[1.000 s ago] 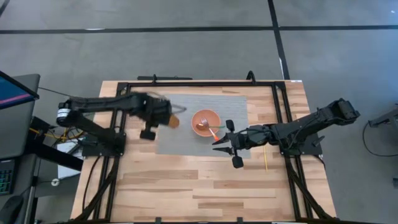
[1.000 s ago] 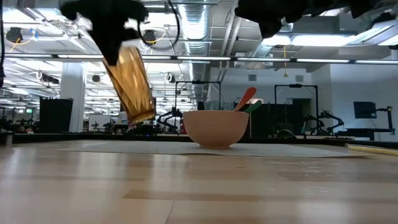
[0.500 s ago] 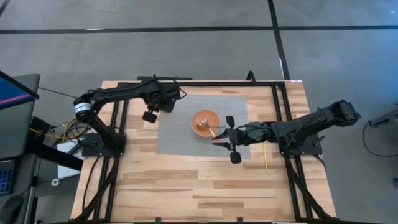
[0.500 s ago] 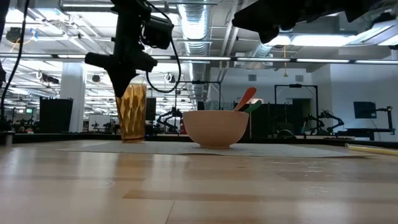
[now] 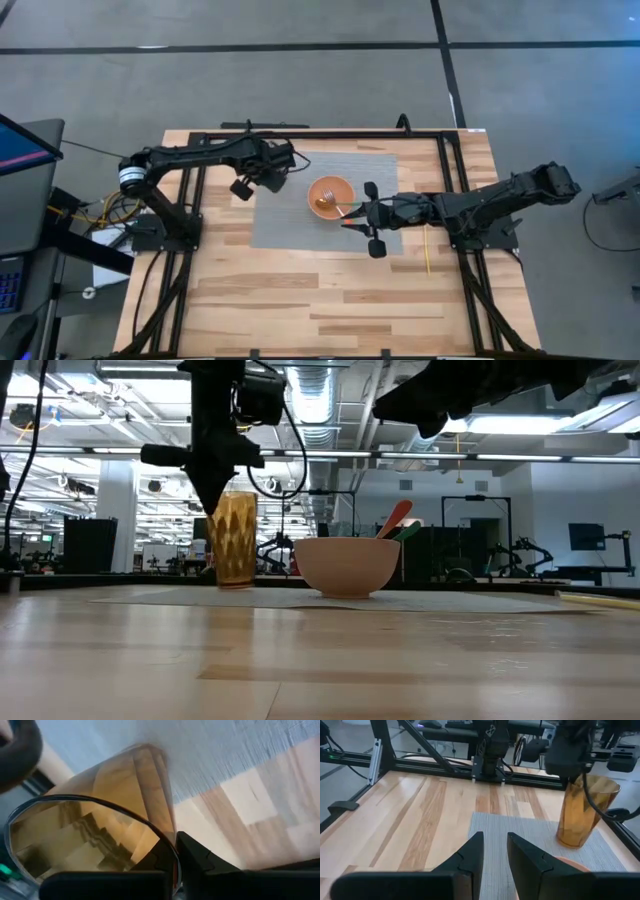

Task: Pick & Place Utensil
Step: Put the brown cup on the gray mat to the top left of the orange bowl

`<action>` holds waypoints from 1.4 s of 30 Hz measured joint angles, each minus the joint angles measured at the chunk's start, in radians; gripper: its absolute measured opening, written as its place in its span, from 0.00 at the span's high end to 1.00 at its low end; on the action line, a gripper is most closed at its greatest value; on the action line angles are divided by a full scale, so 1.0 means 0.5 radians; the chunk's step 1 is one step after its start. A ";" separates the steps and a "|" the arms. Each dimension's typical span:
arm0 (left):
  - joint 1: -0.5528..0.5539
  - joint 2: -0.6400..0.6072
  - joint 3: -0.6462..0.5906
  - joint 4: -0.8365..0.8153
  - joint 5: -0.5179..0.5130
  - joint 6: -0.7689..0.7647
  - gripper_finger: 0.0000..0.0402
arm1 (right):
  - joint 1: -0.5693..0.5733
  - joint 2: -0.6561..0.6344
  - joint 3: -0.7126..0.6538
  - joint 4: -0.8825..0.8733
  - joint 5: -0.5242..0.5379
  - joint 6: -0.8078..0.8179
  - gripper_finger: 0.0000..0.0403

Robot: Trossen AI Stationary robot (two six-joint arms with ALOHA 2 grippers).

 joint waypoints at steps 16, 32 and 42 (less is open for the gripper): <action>-0.017 0.009 0.000 0.171 0.021 0.404 0.92 | 0.000 0.000 0.000 -0.015 -0.003 0.000 0.80; 0.003 0.010 0.000 0.364 0.162 -0.035 0.77 | 0.001 0.000 0.000 -0.016 -0.004 0.000 0.80; -0.095 -0.060 -0.001 0.378 0.070 -0.271 0.62 | -0.001 0.000 0.000 -0.016 0.004 0.000 0.80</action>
